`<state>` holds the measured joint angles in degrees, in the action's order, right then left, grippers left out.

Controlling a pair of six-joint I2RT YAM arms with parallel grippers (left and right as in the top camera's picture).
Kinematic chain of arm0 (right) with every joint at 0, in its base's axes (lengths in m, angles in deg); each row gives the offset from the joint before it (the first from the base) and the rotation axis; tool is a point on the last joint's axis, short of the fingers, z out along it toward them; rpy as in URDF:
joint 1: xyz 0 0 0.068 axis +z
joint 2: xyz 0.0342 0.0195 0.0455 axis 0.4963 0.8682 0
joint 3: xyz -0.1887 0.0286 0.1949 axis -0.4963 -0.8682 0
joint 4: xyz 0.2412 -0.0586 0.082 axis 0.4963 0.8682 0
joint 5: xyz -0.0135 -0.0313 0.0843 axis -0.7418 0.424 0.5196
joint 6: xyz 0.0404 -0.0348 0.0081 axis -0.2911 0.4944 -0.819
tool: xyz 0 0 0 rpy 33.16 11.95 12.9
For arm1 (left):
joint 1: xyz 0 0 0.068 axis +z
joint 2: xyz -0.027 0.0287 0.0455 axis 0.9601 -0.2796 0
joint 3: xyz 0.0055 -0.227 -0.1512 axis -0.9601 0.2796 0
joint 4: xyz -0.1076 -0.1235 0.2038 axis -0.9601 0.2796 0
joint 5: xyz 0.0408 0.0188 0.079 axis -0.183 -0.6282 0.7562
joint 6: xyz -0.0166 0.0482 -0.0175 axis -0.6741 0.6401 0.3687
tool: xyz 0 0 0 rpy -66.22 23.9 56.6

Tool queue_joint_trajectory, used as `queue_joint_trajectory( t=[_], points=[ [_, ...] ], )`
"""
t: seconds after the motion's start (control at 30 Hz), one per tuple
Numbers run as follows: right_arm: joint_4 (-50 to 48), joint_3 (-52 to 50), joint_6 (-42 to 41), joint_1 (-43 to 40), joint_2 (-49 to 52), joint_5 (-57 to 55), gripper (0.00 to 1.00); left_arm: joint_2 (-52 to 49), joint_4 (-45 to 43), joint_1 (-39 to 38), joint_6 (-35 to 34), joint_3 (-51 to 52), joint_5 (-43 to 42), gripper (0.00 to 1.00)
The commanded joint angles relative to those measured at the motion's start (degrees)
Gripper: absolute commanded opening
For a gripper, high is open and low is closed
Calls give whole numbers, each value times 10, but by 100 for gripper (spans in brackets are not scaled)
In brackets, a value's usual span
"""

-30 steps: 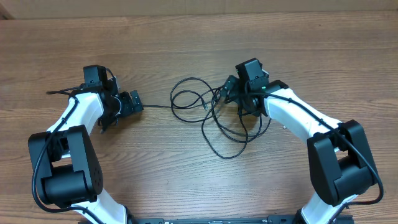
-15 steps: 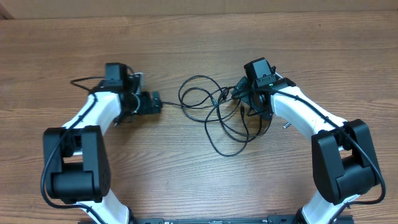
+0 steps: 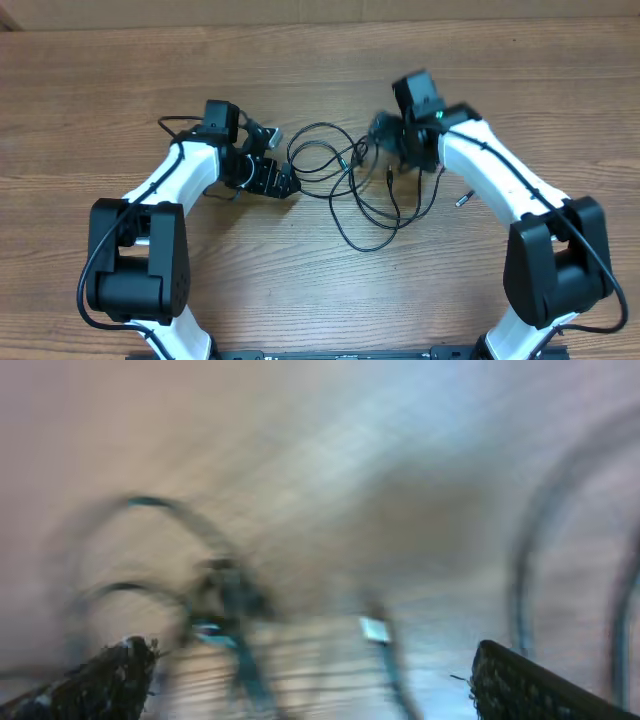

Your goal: Untangle cables

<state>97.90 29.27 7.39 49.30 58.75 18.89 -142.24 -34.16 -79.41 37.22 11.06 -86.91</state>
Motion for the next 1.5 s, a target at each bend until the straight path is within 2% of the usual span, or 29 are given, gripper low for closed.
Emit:
queue_joint_trajectory(
  t=[0.0,0.1,0.13,0.2,0.27,0.3,0.33,0.43,0.47,0.5,0.53,0.6,0.67,0.8,0.93,1.13,1.33,1.47],
  points=[
    [-2,58,67,5,-18,82,100,-1,1,15,4,-16,-27,100],
    [-40,61,66,18,-17,134,94,-1,-2,25,-75,-16,47,100],
    [-50,59,66,24,-15,134,89,-1,-3,30,-99,-16,68,100],
    [-68,54,66,39,-9,129,72,-1,-2,38,-128,-16,95,95],
    [-89,45,66,57,1,127,52,-1,-2,46,-140,-16,102,79],
    [-95,42,64,63,4,127,47,-1,-1,47,-140,-16,102,70],
    [-106,35,64,71,12,127,40,-1,-1,48,-141,-16,102,54],
    [-112,32,64,92,37,127,13,-1,-1,48,-152,-16,102,19],
    [-112,31,64,97,47,127,6,-1,-1,48,-151,-16,102,13],
    [-112,31,64,102,58,127,4,-1,-1,48,-151,-16,102,11],
    [-112,31,64,106,69,127,4,-1,-1,48,-151,-16,102,11],
    [-112,31,64,111,90,127,4,-1,-1,48,-151,-16,102,25],
    [-112,31,62,116,113,127,4,-1,-1,48,-151,-16,102,30],
    [-112,31,62,116,147,122,4,-1,-1,48,-151,-16,102,34],
    [-111,31,62,114,158,55,4,-1,0,48,-151,-16,102,40],
    [-107,31,5,111,162,-25,4,-1,-1,48,-151,-16,102,40],
    [-96,31,-3,105,162,-85,4,-1,-1,47,-152,-16,102,40],
    [-70,31,-49,85,162,-143,7,-1,-1,45,-151,-16,102,40]
  ],
)
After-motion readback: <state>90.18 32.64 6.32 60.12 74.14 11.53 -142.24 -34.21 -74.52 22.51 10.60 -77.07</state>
